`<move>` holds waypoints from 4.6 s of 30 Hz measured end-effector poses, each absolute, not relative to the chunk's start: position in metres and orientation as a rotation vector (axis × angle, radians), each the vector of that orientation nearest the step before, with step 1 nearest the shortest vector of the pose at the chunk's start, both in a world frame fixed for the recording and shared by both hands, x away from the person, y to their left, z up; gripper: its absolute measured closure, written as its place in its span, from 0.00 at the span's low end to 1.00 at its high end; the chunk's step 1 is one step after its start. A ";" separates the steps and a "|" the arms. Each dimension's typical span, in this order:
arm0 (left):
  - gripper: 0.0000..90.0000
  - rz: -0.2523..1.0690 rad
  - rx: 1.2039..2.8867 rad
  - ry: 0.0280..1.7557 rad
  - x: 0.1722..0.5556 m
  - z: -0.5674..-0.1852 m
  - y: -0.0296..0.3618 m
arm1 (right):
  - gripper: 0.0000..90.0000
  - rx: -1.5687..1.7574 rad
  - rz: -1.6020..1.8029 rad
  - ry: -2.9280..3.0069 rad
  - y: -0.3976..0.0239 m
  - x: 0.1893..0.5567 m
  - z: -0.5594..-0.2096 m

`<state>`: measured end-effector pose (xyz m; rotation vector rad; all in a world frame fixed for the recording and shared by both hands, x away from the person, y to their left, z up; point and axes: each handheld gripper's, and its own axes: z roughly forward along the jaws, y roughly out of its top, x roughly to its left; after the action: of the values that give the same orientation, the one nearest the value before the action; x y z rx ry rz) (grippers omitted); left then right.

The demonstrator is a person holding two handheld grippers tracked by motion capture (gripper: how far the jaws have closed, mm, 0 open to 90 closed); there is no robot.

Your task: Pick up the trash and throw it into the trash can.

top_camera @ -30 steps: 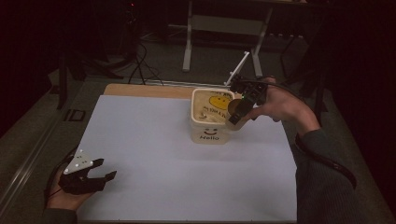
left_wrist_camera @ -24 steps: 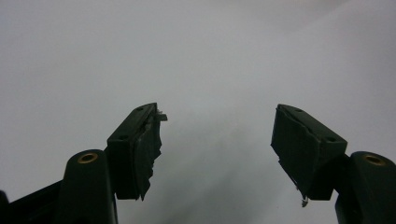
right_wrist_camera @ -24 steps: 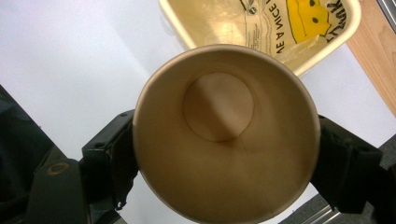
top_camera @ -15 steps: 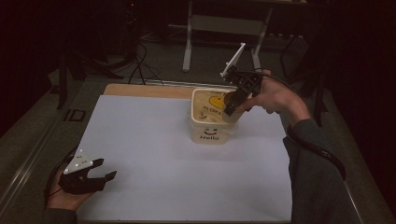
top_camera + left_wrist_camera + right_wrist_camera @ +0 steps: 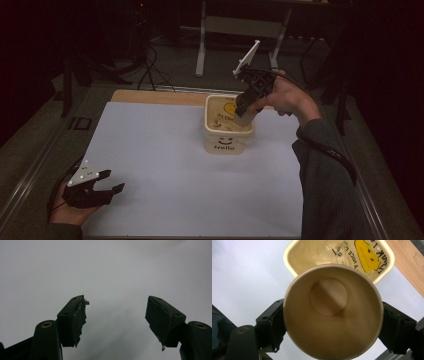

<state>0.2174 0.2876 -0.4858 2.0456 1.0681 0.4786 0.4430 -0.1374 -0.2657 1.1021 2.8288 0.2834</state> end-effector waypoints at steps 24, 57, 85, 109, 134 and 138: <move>0.36 0.478 2.039 1.070 0.217 -0.485 0.289 | 0.20 1.155 0.302 2.795 -0.122 0.458 -0.278; 0.36 0.480 2.043 1.069 0.217 -0.485 0.288 | 0.11 1.141 0.274 2.797 -0.112 0.461 -0.318; 0.36 0.481 2.046 1.073 0.217 -0.486 0.288 | 0.11 1.040 0.341 2.815 -0.139 0.440 -0.307; 0.36 0.478 2.052 1.075 0.217 -0.486 0.288 | 0.12 0.919 0.460 2.801 -0.159 0.413 -0.310; 0.36 0.478 2.047 1.079 0.217 -0.486 0.288 | 0.12 0.877 0.706 2.681 -0.207 0.367 -0.339; 0.36 0.478 2.048 1.079 0.217 -0.487 0.288 | 0.12 0.874 0.750 2.657 -0.215 0.358 -0.348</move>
<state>0.2167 0.2882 -0.4865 2.0476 1.0787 0.4777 0.3584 -0.2149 -0.3482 0.8743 2.6565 0.7498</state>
